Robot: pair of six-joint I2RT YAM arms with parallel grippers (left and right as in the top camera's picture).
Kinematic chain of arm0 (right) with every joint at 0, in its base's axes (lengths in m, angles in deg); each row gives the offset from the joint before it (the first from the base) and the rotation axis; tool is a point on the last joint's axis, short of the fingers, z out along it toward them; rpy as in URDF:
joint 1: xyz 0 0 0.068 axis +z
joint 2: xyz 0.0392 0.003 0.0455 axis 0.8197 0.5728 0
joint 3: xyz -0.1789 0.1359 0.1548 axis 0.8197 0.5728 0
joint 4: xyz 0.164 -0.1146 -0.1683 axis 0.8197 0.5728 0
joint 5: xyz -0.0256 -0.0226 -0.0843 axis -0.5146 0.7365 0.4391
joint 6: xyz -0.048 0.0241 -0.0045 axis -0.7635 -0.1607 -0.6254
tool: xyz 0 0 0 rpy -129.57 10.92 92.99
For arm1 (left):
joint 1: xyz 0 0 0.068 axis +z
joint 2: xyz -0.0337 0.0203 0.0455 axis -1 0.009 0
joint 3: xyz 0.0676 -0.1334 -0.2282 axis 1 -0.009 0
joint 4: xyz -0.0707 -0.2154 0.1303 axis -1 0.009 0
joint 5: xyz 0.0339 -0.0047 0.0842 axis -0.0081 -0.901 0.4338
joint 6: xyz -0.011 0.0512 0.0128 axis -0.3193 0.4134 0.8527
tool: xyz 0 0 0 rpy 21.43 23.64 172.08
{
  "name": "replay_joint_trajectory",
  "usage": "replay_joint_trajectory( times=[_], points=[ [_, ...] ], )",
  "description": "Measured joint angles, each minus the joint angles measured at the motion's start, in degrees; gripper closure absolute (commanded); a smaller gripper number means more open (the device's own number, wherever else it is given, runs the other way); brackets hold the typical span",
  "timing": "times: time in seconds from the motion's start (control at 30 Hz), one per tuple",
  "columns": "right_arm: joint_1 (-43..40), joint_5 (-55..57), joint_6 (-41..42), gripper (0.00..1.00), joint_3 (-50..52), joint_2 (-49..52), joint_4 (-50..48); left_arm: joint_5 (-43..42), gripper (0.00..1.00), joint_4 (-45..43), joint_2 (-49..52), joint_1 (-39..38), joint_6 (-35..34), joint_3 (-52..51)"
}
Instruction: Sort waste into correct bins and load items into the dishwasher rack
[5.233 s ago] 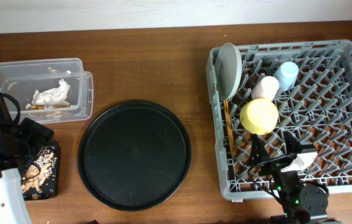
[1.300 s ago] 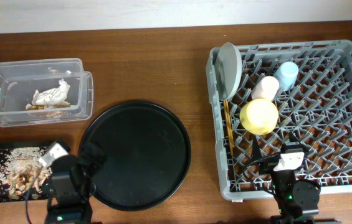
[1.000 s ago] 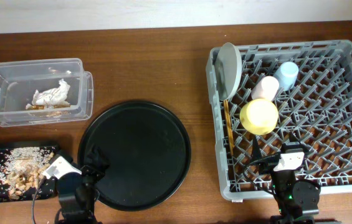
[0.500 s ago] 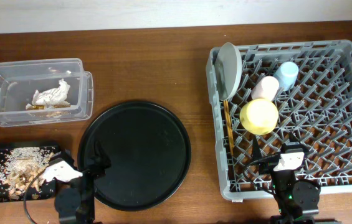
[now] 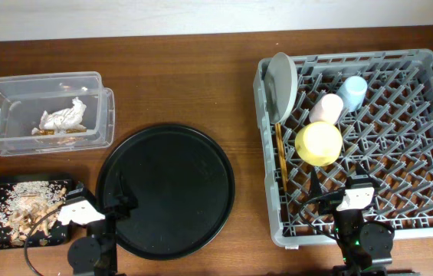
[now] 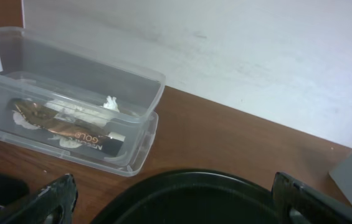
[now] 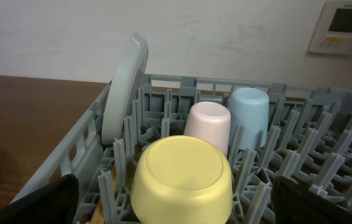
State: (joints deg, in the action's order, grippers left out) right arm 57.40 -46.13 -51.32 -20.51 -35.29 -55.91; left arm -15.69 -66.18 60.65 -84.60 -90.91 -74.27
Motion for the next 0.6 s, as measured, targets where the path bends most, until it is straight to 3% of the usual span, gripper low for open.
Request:
replay_joint_trajectory(
  times=[0.13,0.33,0.6],
  points=[
    [0.0,0.0,0.0,0.02,0.0,0.0,0.0,-0.5,0.01,0.0,0.0,-0.6,2.4,0.0],
    [0.0,0.0,0.0,0.01,0.0,0.0,0.0,-1.3,0.01,0.1,0.0,-4.4,12.9,0.0],
    [0.0,0.0,0.0,0.01,0.0,0.0,0.0,-1.3,0.01,0.1,0.0,-4.5,17.3,0.0]
  ],
)
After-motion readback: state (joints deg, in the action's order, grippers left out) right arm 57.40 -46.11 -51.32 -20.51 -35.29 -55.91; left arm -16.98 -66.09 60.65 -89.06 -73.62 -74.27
